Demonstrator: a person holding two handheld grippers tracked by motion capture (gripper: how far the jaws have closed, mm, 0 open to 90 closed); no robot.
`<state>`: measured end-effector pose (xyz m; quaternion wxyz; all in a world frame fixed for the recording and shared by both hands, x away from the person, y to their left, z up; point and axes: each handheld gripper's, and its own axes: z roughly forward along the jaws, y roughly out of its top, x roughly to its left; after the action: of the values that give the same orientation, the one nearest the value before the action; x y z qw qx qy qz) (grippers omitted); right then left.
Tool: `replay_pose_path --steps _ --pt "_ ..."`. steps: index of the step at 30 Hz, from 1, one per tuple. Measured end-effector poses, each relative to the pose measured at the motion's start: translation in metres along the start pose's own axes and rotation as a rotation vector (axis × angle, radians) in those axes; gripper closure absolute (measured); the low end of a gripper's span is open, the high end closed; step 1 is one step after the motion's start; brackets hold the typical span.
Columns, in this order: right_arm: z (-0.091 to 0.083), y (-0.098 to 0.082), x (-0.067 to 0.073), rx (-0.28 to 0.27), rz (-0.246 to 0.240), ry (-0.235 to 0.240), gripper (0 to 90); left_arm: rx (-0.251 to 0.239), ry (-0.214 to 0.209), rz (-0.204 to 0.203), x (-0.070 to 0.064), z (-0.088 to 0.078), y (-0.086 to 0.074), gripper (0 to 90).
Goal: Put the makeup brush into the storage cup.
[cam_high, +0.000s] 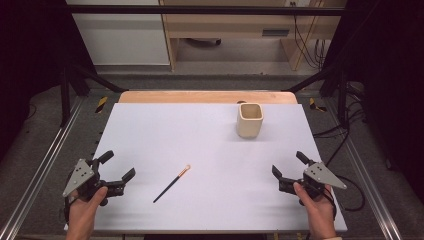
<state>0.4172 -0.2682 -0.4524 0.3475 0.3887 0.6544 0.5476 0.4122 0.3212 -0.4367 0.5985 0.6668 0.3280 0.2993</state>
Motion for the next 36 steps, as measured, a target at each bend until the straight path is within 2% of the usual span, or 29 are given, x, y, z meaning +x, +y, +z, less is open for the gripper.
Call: replay_pose_path --steps 9,13,14,17,18,23,25,30,34,35,36 --pt "0.000 0.000 0.001 0.010 -0.003 -0.009 2.6 0.018 -0.004 0.009 -0.003 -0.002 0.002 1.1" --pt "0.001 0.000 0.001 0.014 0.000 -0.007 2.6 0.041 -0.010 0.017 -0.005 -0.003 0.003 1.2" --pt "0.000 0.001 0.002 0.015 -0.010 -0.010 2.5 0.063 -0.010 0.028 -0.007 -0.002 0.003 1.2" --pt "0.000 0.000 0.002 0.017 -0.013 -0.010 2.5 0.079 -0.017 0.028 -0.008 0.000 0.002 1.2" --pt "-0.001 0.000 0.002 0.022 -0.010 -0.015 2.5 0.100 -0.016 0.030 -0.011 0.001 0.002 1.2" --pt "-0.001 0.000 0.003 0.026 -0.016 -0.016 2.5 0.121 -0.021 0.034 -0.017 0.005 0.002 1.1" --pt "0.000 0.000 0.004 0.026 -0.022 -0.013 2.4 0.151 -0.016 0.045 -0.021 0.011 0.000 1.1" --pt "0.000 0.000 0.005 0.028 -0.032 -0.002 2.4 0.186 -0.027 0.033 -0.028 0.022 -0.003 1.1" --pt "-0.001 0.000 0.004 0.020 -0.016 -0.002 2.4 0.237 -0.044 0.044 -0.034 0.033 -0.002 1.1" --pt "-0.001 0.000 0.004 0.018 -0.018 -0.001 2.4 0.237 -0.044 0.044 -0.034 0.033 -0.002 1.1" --pt "-0.001 0.000 0.004 0.018 -0.016 0.001 2.4 0.259 -0.051 0.057 -0.037 0.037 0.000 1.2"
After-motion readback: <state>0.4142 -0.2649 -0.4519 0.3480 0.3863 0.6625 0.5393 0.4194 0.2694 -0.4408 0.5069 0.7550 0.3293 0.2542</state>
